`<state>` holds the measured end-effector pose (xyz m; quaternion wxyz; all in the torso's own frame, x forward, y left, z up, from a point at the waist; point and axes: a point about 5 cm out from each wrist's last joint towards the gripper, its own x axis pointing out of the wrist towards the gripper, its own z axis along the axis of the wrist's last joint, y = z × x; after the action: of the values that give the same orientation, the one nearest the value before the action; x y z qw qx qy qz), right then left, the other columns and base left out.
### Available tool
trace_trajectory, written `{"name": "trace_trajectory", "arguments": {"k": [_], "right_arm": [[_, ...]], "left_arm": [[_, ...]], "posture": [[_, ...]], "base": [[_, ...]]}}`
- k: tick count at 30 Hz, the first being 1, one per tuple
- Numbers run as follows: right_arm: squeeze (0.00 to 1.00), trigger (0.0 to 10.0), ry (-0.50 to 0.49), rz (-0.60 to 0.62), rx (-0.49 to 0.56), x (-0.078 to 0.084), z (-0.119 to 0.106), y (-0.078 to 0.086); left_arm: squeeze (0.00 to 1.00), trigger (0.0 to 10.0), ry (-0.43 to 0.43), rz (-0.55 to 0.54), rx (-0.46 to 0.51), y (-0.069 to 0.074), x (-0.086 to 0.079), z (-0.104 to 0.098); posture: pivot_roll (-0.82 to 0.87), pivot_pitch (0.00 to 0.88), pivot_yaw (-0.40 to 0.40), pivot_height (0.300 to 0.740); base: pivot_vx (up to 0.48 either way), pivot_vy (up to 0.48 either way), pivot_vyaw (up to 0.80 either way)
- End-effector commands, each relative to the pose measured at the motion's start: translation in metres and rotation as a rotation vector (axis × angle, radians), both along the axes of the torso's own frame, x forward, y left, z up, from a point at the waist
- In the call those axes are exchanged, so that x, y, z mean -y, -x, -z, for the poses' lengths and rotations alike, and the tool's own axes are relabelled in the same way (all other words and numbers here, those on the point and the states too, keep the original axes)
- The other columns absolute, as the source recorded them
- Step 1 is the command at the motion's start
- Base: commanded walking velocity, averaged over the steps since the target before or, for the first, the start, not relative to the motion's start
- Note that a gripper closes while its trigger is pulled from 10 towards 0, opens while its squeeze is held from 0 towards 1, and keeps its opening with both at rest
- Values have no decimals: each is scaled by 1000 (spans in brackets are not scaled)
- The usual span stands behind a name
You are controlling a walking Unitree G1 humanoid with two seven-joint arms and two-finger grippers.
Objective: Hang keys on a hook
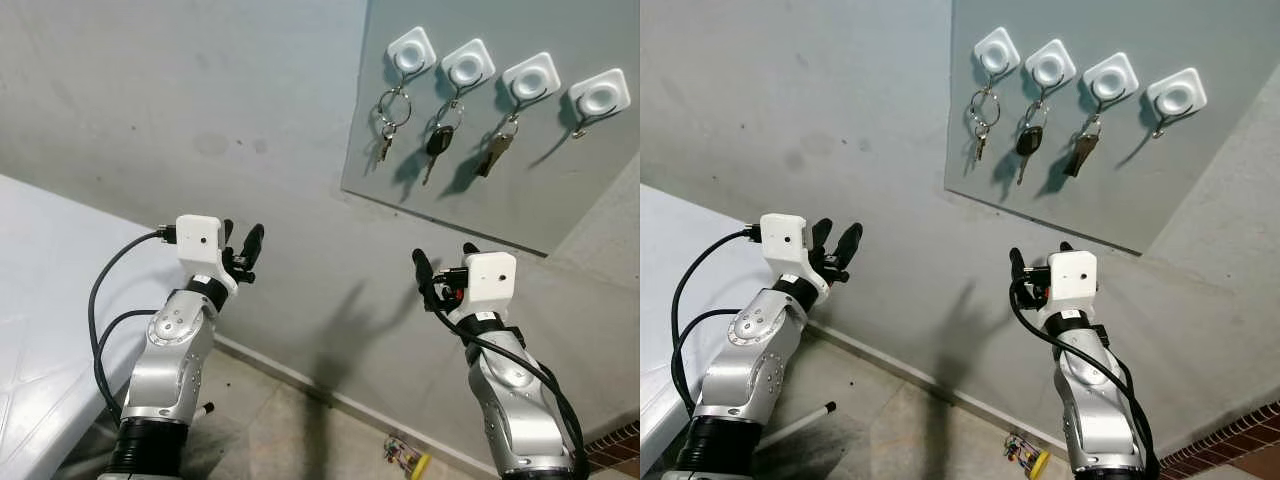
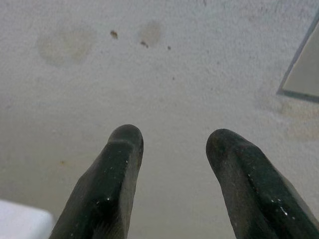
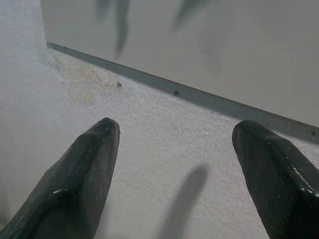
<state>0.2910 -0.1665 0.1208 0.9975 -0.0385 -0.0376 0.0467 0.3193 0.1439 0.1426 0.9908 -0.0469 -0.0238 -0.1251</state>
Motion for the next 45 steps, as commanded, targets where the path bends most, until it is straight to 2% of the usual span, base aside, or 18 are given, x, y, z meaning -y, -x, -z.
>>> {"name": "trace_trajectory", "arguments": {"k": [1, 22, 45], "right_arm": [[0, 10000, 8, -10, 18, 0, -5, -1], [0, 10000, 14, -5, 13, 4, -5, 0], [0, 10000, 24, -37, 21, -1, -8, -2]], "left_arm": [[0, 10000, -15, -4, 7, -2, 0, -1], [0, 10000, -10, -16, 3, -1, 0, 2], [0, 10000, 6, -13, 6, -2, 1, 0]], "posture": [[-107, 0, -46, 740], [-111, 0, -52, 740], [-109, 0, -51, 740]], "base": [[0, 0, 800], [0, 0, 800], [0, 0, 800]]}}
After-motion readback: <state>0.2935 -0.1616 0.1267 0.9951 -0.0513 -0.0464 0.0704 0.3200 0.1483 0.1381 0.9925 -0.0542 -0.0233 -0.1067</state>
